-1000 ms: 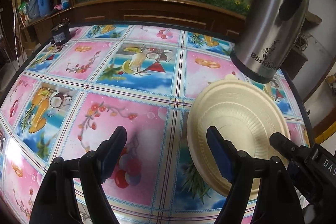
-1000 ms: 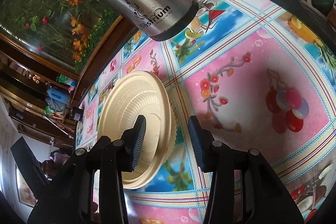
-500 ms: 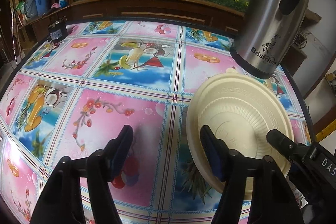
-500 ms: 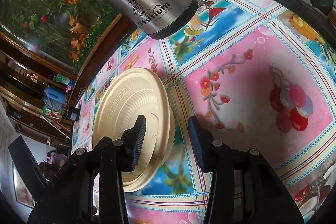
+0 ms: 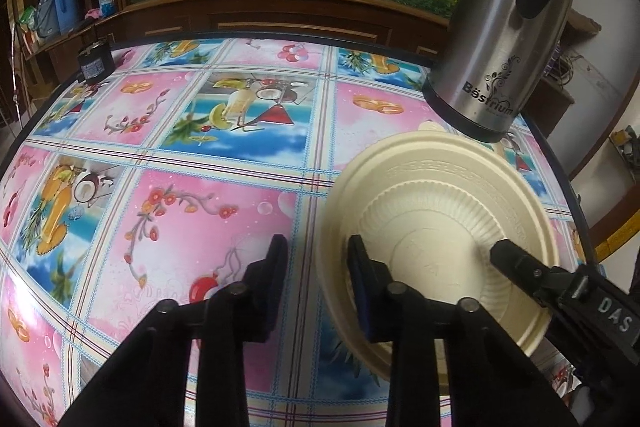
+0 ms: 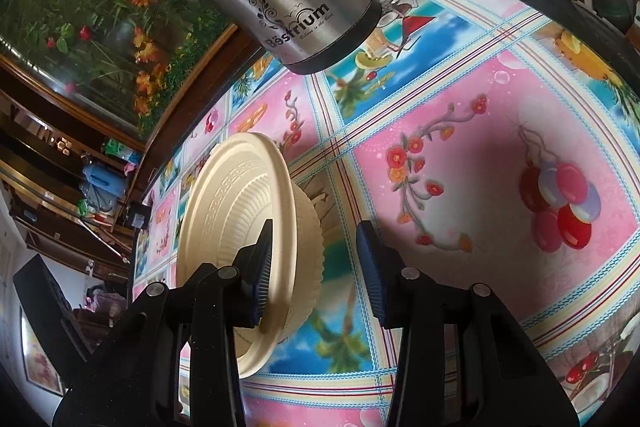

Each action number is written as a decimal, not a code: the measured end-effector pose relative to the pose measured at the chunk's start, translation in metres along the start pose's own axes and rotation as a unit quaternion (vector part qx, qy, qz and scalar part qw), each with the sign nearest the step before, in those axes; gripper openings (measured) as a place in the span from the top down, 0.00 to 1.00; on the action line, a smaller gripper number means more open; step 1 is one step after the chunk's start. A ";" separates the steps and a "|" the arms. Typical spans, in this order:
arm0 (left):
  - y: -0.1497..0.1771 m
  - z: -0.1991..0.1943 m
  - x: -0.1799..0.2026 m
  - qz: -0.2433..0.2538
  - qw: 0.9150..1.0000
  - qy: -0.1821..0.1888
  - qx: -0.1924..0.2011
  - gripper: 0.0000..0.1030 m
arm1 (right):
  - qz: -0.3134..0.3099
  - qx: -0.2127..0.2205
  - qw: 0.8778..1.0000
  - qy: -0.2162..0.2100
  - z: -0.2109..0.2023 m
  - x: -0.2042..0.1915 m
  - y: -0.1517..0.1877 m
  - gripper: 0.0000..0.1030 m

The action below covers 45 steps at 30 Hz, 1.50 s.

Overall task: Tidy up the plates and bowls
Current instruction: 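Close both grippers on the rim of the beige pulp bowl, then lift the beige pulp bowl with both grippers and carry it toward the stack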

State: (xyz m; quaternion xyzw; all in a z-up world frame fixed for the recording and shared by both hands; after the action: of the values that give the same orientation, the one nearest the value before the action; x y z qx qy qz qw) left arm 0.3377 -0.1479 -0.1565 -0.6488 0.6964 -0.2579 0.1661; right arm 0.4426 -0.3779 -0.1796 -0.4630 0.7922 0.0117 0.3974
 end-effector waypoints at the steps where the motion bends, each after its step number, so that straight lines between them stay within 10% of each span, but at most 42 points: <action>1: 0.000 0.000 0.001 0.002 1.000 0.002 0.000 0.76 | -0.002 -0.001 1.000 0.001 0.001 -0.001 0.001 0.69; 45: 0.046 -0.058 -0.011 0.023 0.999 0.029 -0.024 0.87 | 0.031 -0.054 0.997 -0.038 -0.037 -0.009 0.060 0.87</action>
State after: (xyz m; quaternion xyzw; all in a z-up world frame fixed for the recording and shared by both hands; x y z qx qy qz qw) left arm 0.2679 -0.1278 -0.1367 -0.6284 0.7220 -0.2558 0.1357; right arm 0.3771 -0.3516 -0.1694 -0.4583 0.7887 0.0847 0.4009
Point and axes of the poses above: each gripper's, at about its wrist camera, not at the fingertips, and z roughly the way its jaws point, x to its right, y to its underside, the point moved 7 cm from there along z, roughly the way its jaws point, and after that the axes turned 4 degrees about -x, right-handed, at the moved point
